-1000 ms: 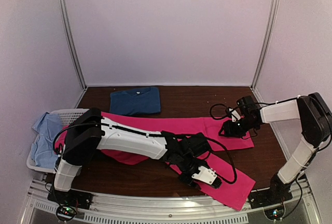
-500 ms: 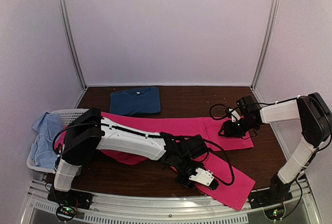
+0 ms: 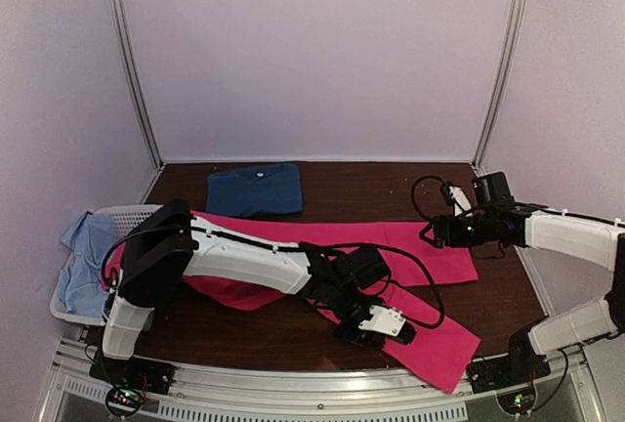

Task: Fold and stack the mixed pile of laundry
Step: Pick up the flattened T-shirt from the center of the board, then pass from the left arm to the right

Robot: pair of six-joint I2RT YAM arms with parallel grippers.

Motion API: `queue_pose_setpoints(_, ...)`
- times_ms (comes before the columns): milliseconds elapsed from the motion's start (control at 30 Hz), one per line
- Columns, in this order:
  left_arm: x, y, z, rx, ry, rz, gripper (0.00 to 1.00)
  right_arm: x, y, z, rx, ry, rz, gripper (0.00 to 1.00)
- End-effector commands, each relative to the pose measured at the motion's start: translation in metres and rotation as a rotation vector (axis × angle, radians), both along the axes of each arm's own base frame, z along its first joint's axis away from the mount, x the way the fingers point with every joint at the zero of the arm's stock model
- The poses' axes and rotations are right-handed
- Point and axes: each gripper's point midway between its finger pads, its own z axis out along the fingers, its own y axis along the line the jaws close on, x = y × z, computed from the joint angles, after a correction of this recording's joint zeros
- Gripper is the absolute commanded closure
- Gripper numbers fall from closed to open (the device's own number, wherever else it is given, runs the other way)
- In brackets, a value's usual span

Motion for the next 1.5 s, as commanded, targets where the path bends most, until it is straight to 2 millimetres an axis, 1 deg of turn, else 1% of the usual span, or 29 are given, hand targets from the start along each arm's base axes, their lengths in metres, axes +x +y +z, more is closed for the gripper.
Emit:
queue_pose_setpoints(0,0.028,-0.024,0.086,-0.181,0.165,0.103,1.0,0.004,-0.004,0.087,0.03,-0.337,0.009,0.28)
queue_pose_setpoints(33,0.04,-0.024,0.092,-0.189,0.205,0.132,1.0,0.0,-0.006,0.102,0.035,-0.39,0.013,0.27)
queue_pose_setpoints(100,0.061,-0.027,0.101,-0.192,0.27,0.191,1.0,-0.009,-0.007,0.122,0.042,-0.466,0.029,0.23)
queue_pose_setpoints(133,0.071,-0.027,0.103,-0.187,0.299,0.217,1.0,-0.013,-0.008,0.129,0.048,-0.49,0.033,0.21)
queue_pose_setpoints(200,0.097,-0.027,0.102,-0.178,0.357,0.289,1.0,-0.017,-0.012,0.133,0.05,-0.503,0.011,0.2)
queue_pose_setpoints(267,0.126,-0.027,0.097,-0.172,0.414,0.367,1.0,-0.02,-0.015,0.129,0.04,-0.474,-0.002,0.2)
queue_pose_setpoints(300,0.141,-0.026,0.087,-0.157,0.452,0.406,1.0,-0.023,-0.015,0.127,0.045,-0.463,0.002,0.2)
queue_pose_setpoints(333,0.157,-0.028,0.088,-0.166,0.477,0.441,1.0,-0.025,-0.014,0.125,0.05,-0.453,0.004,0.2)
queue_pose_setpoints(400,0.184,-0.026,0.079,-0.164,0.511,0.502,1.0,-0.027,-0.018,0.117,0.038,-0.431,-0.013,0.19)
queue_pose_setpoints(467,0.206,-0.023,0.068,-0.165,0.495,0.549,1.0,-0.024,-0.026,0.102,-0.004,-0.386,-0.057,0.19)
queue_pose_setpoints(567,0.228,-0.021,0.05,-0.158,0.464,0.605,1.0,-0.015,-0.042,0.076,-0.095,-0.272,-0.138,0.19)
queue_pose_setpoints(600,0.233,-0.021,0.043,-0.149,0.454,0.624,1.0,-0.012,-0.043,0.069,-0.109,-0.239,-0.148,0.19)
queue_pose_setpoints(700,0.241,-0.018,0.028,-0.128,0.428,0.656,1.0,-0.006,-0.043,0.046,-0.131,-0.132,-0.169,0.19)
queue_pose_setpoints(767,0.242,-0.017,0.023,-0.122,0.421,0.655,1.0,-0.004,-0.045,0.028,-0.141,-0.064,-0.182,0.19)
queue_pose_setpoints(867,0.243,-0.016,0.019,-0.121,0.411,0.661,1.0,-0.002,-0.053,0.002,-0.155,0.039,-0.221,0.2)
queue_pose_setpoints(967,0.243,-0.015,0.018,-0.12,0.403,0.658,1.0,0.004,-0.062,-0.004,-0.146,0.06,-0.256,0.21)
queue_pose_setpoints(1067,0.243,-0.014,0.016,-0.119,0.393,0.652,1.0,0.014,-0.068,-0.005,-0.145,0.075,-0.264,0.27)
queue_pose_setpoints(1267,0.244,-0.015,0.018,-0.136,0.376,0.639,1.0,0.028,-0.056,-0.021,-0.155,0.161,-0.154,0.39)
queue_pose_setpoints(1333,0.244,-0.015,0.018,-0.139,0.376,0.638,1.0,0.03,-0.05,-0.026,-0.143,0.173,-0.126,0.41)
queue_pose_setpoints(1467,0.244,-0.015,0.017,-0.137,0.374,0.638,1.0,0.032,-0.049,-0.042,-0.16,0.218,-0.102,0.41)
